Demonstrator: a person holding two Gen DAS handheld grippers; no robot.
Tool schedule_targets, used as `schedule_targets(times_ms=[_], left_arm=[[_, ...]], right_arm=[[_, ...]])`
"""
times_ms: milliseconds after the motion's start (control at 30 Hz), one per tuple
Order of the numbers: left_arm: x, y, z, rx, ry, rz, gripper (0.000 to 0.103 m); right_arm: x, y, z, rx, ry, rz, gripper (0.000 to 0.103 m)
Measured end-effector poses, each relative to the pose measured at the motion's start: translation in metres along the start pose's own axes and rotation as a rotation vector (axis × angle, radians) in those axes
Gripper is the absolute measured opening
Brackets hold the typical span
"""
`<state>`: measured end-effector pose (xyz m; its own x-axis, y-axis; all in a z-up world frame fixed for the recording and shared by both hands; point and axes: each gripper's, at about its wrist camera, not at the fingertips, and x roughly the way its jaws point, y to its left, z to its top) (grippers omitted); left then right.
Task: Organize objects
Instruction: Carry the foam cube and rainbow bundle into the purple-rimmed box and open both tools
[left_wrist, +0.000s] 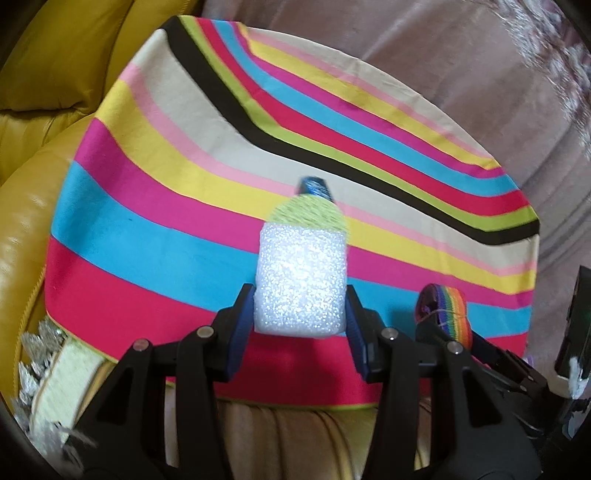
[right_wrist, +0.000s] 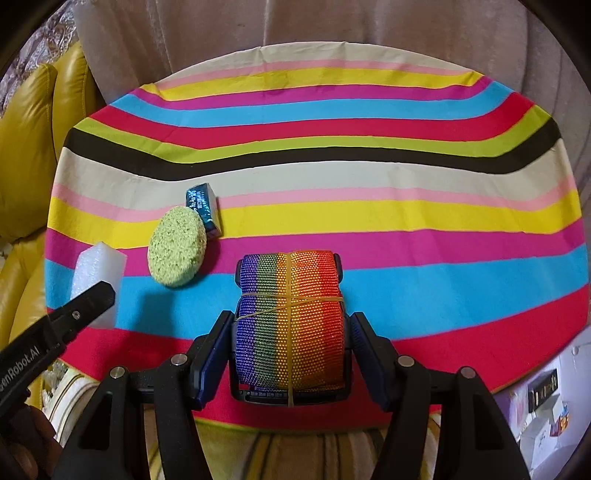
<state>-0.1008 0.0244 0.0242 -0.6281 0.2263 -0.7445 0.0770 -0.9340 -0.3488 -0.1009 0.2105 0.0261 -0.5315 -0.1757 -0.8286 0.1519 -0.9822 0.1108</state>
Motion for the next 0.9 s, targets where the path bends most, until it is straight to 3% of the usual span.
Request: schedule_targets(times_ms=[900], left_arm=[[-0.022,-0.138,-0.069,0.291,0.090,-0.157,0.051]], right_arm=[[-0.074,-0.106,-0.066,0.189,-0.045,-0.042,0.063]])
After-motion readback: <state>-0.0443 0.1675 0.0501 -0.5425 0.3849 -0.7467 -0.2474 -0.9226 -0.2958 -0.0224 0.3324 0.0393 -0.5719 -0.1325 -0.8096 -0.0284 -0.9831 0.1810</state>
